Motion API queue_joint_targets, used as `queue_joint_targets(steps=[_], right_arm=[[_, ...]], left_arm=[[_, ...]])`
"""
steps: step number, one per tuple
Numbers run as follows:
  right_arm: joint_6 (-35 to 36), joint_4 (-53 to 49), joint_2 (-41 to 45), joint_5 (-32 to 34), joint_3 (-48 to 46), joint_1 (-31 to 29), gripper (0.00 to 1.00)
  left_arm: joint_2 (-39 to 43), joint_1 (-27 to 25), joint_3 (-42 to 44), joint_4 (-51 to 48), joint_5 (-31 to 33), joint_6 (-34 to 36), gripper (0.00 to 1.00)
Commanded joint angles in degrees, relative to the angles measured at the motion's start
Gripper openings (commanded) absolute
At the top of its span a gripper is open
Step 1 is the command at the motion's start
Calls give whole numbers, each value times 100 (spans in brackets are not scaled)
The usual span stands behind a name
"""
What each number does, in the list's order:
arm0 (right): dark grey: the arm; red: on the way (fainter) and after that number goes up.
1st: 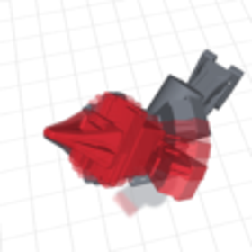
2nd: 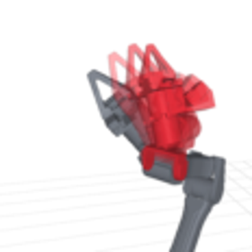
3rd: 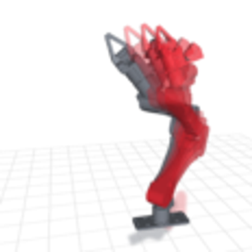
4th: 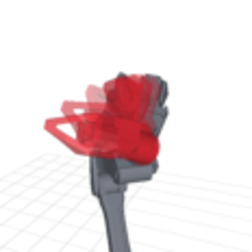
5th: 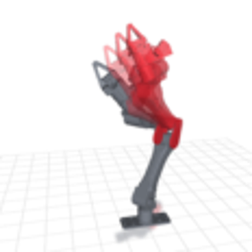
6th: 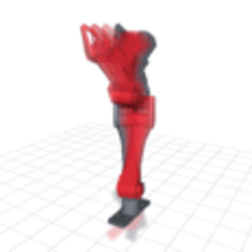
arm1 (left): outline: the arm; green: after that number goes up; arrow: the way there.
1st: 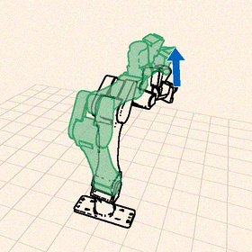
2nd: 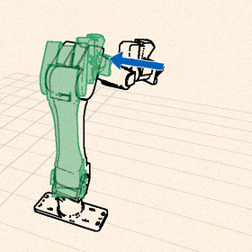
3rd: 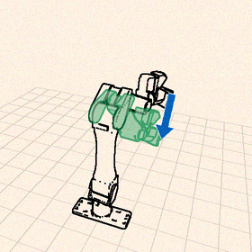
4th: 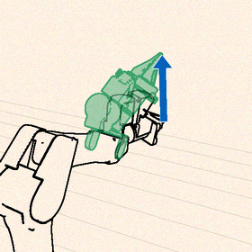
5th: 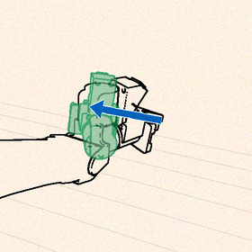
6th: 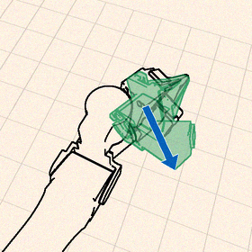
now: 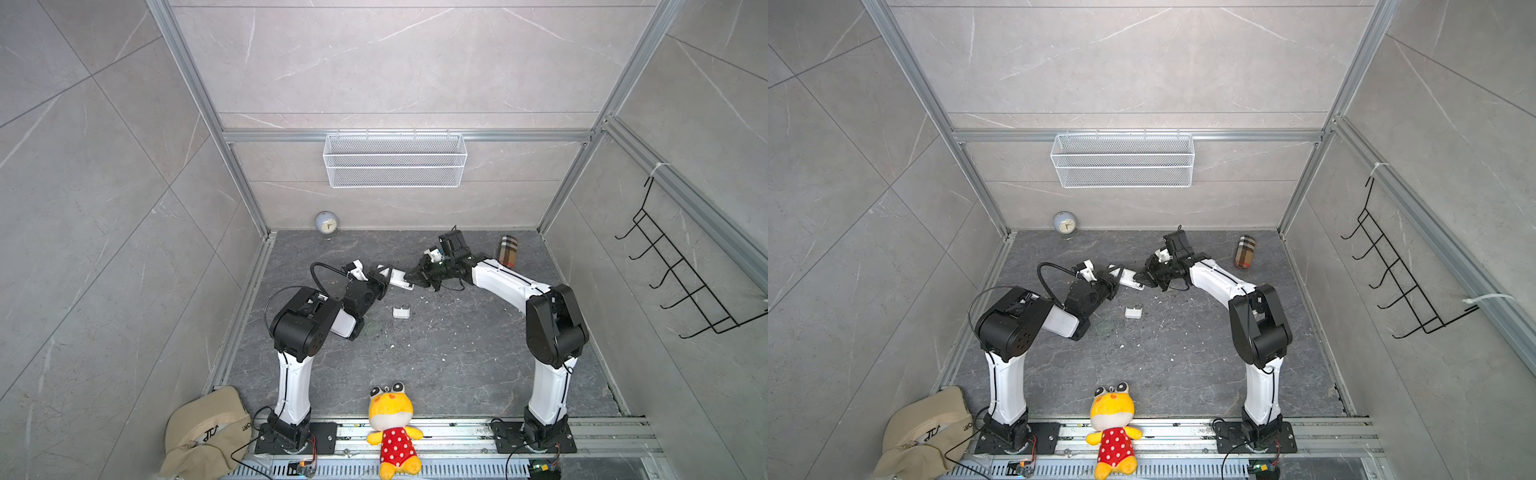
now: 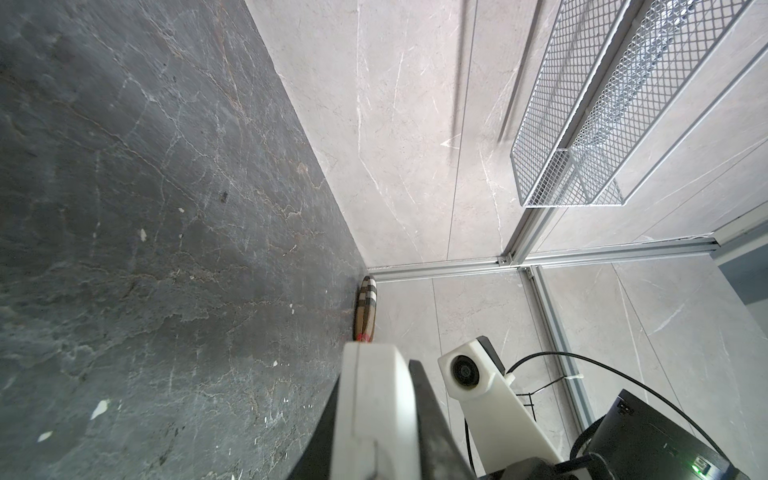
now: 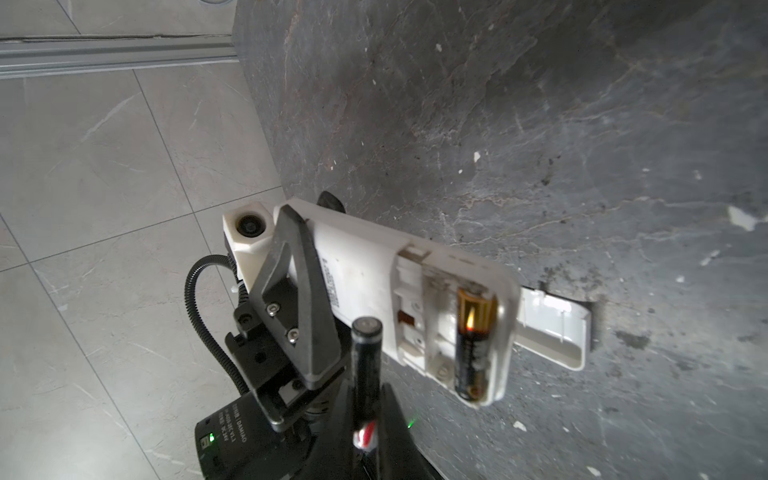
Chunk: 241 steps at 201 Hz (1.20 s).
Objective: Load the batteries into the remote control
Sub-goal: 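Lower the black-and-red battery into the compartment beside the gold battery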
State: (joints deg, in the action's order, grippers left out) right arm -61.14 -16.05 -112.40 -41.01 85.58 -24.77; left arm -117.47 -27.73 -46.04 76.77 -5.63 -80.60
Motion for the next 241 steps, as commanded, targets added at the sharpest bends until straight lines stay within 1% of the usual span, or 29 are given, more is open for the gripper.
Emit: queue_joint_targets(steps=[1,34,98,241], right_arm=[[-187,182,-28,-226,-151,51,13],[-298,287,-72,-428,-221,133,12],[-428,595,-186,-618,-410,157,13],[-692,967,-449,-783,-419,175,13]], left_arm=[[258,58,-46,436,-165,231,2],[242,100,-36,435,-285,186,3],[198,222,-212,435,-658,-51,3],[215,229,-238,432,-759,-55,3]])
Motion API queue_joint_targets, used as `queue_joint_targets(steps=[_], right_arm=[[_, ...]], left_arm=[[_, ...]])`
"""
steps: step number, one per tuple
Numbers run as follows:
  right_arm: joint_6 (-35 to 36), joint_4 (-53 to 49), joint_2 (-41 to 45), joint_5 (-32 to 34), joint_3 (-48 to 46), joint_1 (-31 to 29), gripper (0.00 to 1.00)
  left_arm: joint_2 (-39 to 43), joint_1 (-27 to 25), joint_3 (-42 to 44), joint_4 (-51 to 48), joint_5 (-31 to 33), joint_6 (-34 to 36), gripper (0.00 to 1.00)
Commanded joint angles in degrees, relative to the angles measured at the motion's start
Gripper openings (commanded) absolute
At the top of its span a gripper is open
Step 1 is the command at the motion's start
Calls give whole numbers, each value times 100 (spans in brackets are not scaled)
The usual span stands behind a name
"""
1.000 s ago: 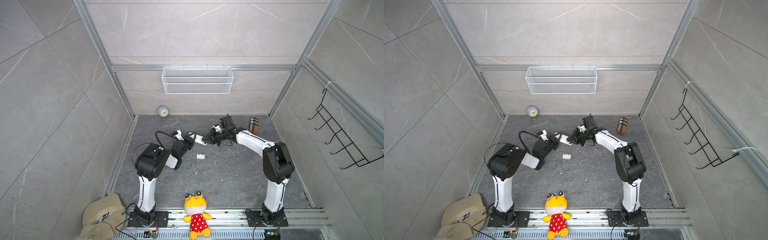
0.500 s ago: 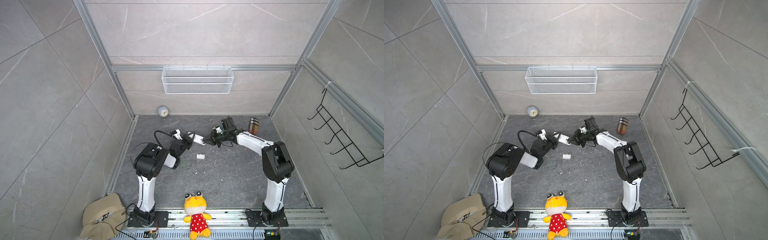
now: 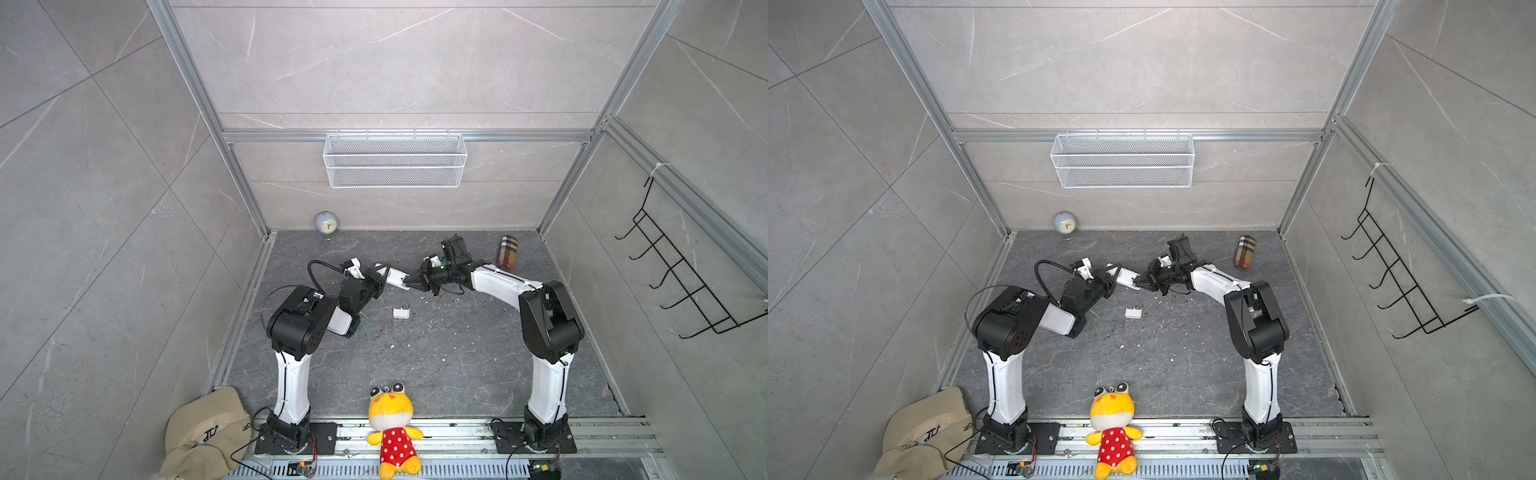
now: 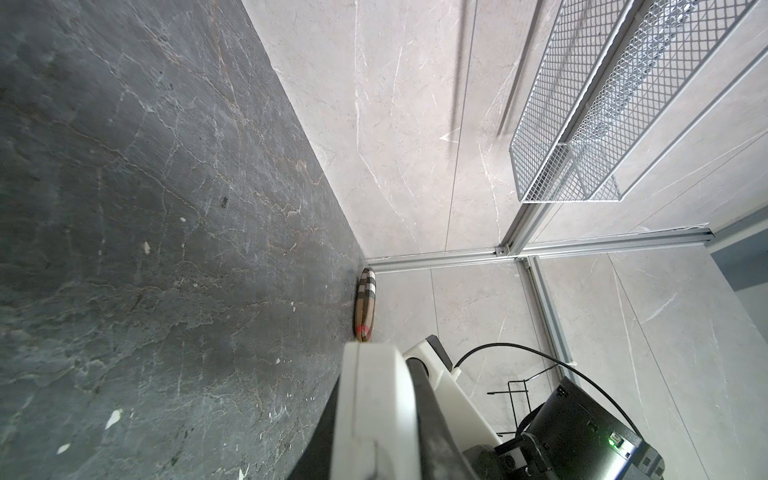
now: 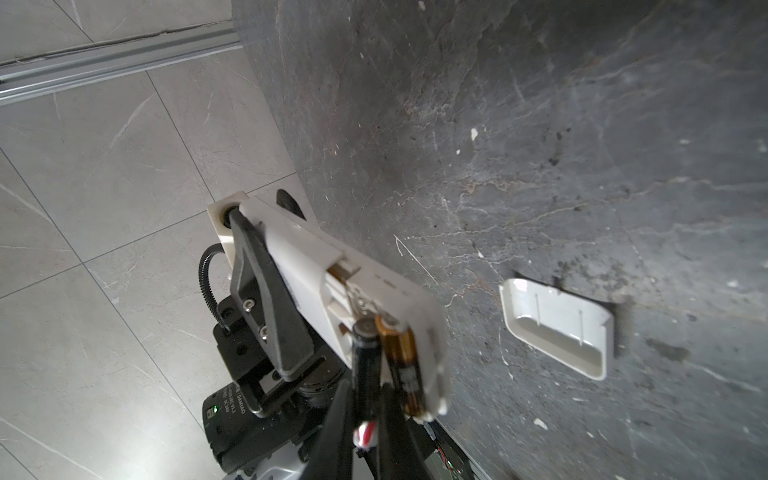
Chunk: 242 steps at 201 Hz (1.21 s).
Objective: Load the batteries into the remote control
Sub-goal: 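Lower the black-and-red battery into the compartment beside the gold battery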
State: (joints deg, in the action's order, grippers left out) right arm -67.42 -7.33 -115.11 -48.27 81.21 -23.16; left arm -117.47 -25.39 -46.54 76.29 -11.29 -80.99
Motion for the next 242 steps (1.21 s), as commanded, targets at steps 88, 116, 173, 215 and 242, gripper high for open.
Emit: queue_joint_targets(steps=[88,116,173,215,242], right_arm=[[-176,225,-233,-86,27,28,15],[-184,232,-183,-84,10,30,26],[-112,124,-51,-62,-26,31,33],[274,-403,107,65,74,40,35],[472,-647,153,166,125,45,35]], left_arm=[[218,3,-188,477,-189,-101,3],[226,12,-162,483,-155,-144,3],[233,102,-68,475,-94,-320,3],[264,228,-13,483,-93,-560,3],[286,245,-4,483,-82,-608,3]])
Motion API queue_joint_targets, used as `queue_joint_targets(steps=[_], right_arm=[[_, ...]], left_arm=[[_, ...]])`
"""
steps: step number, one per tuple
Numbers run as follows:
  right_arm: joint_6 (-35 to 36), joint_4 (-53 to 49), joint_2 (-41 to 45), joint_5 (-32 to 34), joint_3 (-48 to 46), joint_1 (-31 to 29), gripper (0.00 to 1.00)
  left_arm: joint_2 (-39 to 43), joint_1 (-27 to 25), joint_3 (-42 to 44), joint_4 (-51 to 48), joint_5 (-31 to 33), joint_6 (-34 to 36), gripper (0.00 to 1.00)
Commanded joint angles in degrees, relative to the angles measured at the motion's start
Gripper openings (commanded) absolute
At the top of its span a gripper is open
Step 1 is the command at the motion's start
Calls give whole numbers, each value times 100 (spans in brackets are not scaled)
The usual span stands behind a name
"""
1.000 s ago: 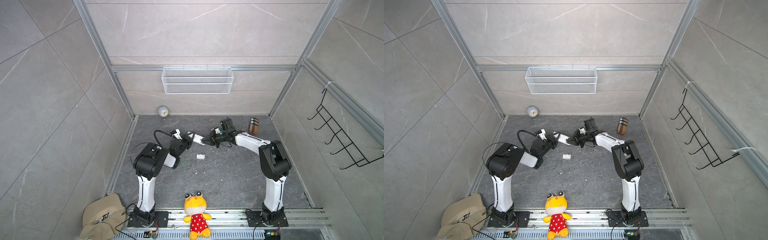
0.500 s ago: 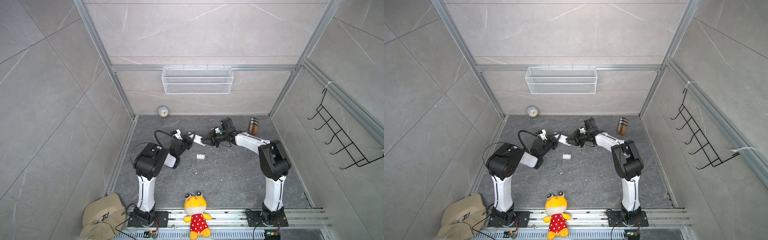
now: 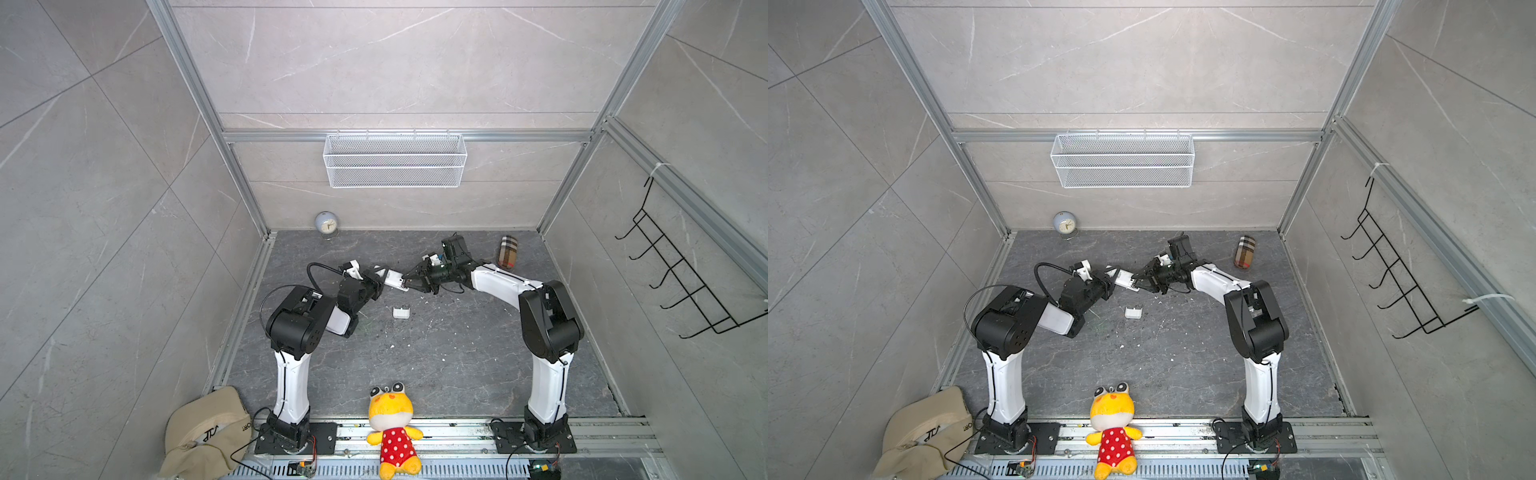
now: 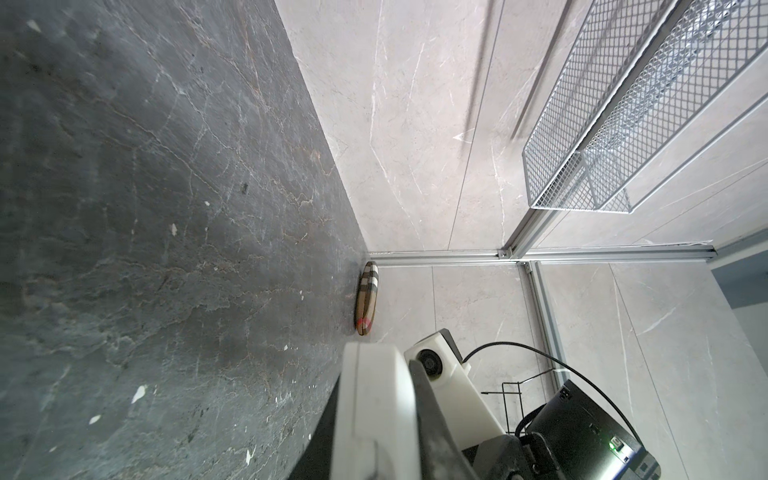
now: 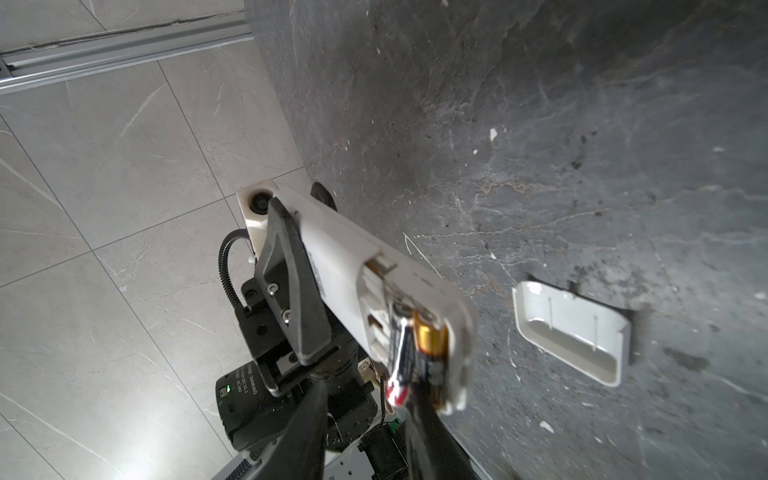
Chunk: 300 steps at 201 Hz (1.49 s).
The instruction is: Load the batteries into the remote control
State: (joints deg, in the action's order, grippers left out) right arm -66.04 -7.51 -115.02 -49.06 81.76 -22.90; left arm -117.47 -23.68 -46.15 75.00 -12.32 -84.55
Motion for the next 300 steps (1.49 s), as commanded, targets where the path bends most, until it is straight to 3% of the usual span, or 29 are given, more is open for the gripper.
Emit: queue_joint_targets(steps=[1,45,82,109,128,164,227,300], right_arm=[[336,-634,146,246,70,25,35],[602,-890,218,373,205,27,35],[1669,-1874,524,702,699,34,40],[2710,-1982,861,913,845,27,59],[3389,-1590,1145,1330,534,18,77],[4211,-1243,1195,1450,258,-109,99],[5058,-1484,738,1970,622,-542,99],[5048,-1416,419,2014,850,-705,98]], left_arm=[[286,74,-43,612,15,-258,3],[277,82,-61,607,-49,-433,3],[287,153,-54,597,-230,-710,3],[294,201,-23,611,-475,-1043,3],[390,263,52,601,-602,-1091,4],[477,364,89,597,-895,-1540,4],[523,364,168,601,-1066,-1641,4],[528,364,71,596,-1133,-1661,4]])
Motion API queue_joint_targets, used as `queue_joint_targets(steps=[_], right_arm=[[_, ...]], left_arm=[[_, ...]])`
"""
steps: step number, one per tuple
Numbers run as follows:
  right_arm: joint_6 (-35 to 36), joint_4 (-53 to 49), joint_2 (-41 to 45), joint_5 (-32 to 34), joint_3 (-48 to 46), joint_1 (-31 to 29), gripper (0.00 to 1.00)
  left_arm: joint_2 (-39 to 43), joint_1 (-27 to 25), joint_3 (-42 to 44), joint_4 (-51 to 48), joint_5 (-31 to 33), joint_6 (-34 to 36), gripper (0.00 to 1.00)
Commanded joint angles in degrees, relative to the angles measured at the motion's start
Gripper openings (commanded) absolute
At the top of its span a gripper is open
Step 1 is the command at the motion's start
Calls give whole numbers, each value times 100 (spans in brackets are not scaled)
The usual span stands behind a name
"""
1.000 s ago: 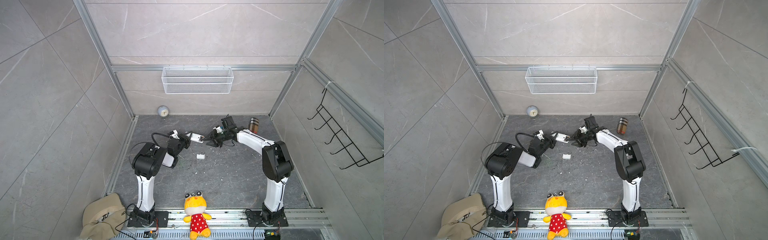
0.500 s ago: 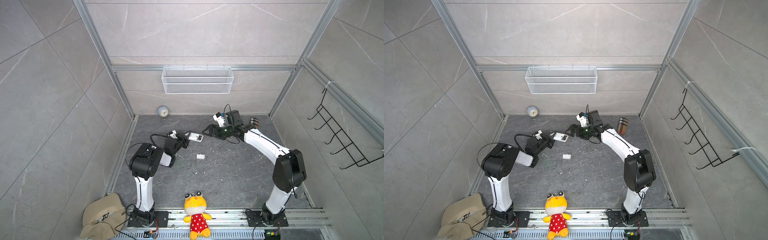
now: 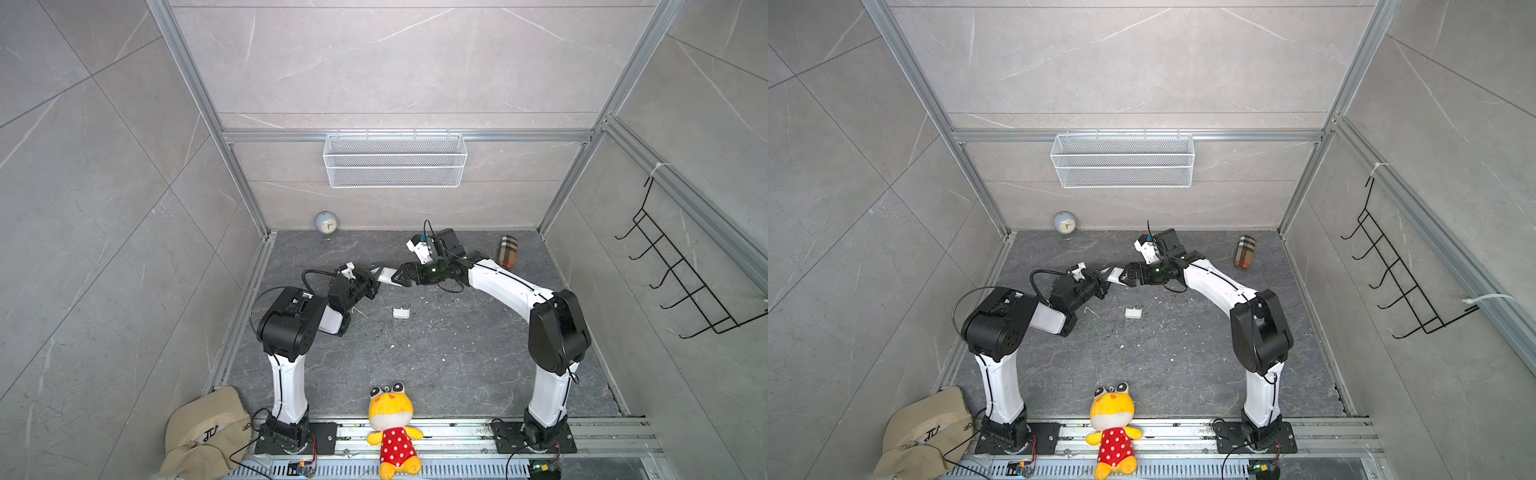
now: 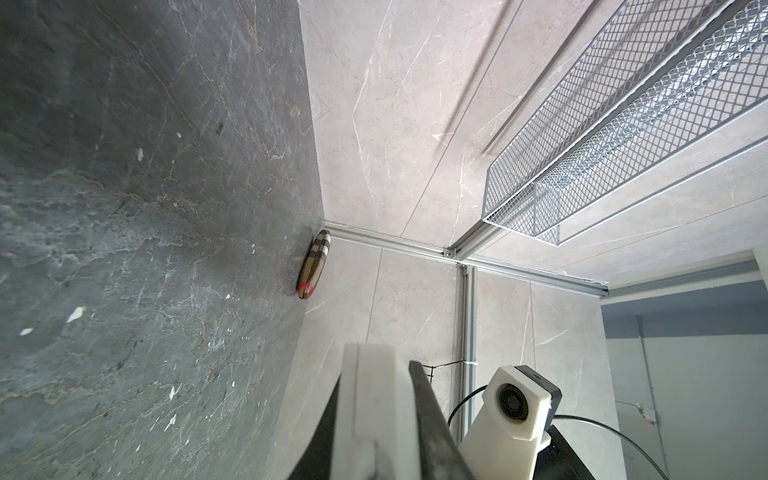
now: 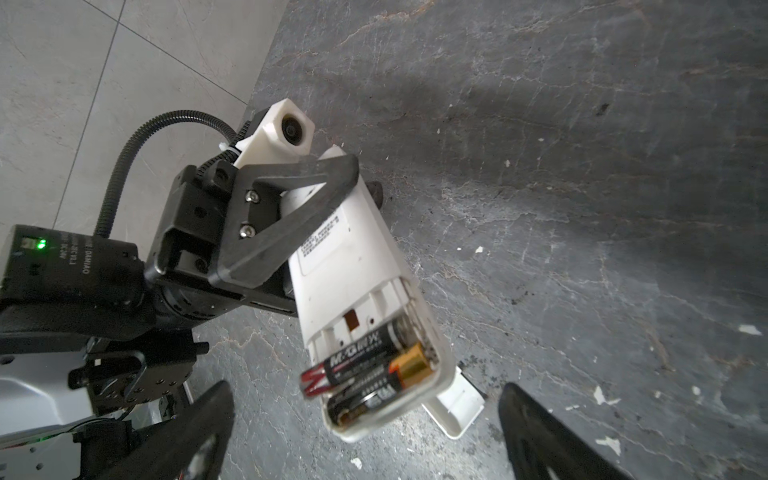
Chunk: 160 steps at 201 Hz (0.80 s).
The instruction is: Load the batteries into the remote control
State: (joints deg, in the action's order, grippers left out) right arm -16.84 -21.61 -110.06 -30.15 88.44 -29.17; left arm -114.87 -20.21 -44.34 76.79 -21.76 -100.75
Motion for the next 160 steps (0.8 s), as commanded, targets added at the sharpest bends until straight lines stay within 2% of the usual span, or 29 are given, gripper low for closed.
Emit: queue_joint_targets(steps=[1,34,92,160], right_arm=[[128,-4,-77,123,177,-79,98],[161,-19,-112,218,160,-106,94],[120,-39,-191,272,279,-106,78],[128,-115,-200,299,334,-111,74]], left_arm=[[270,17,-115,416,-188,-42,4],[263,9,-134,424,-208,-42,4],[325,8,-132,415,-245,-41,4],[325,8,-197,407,-259,-41,4]])
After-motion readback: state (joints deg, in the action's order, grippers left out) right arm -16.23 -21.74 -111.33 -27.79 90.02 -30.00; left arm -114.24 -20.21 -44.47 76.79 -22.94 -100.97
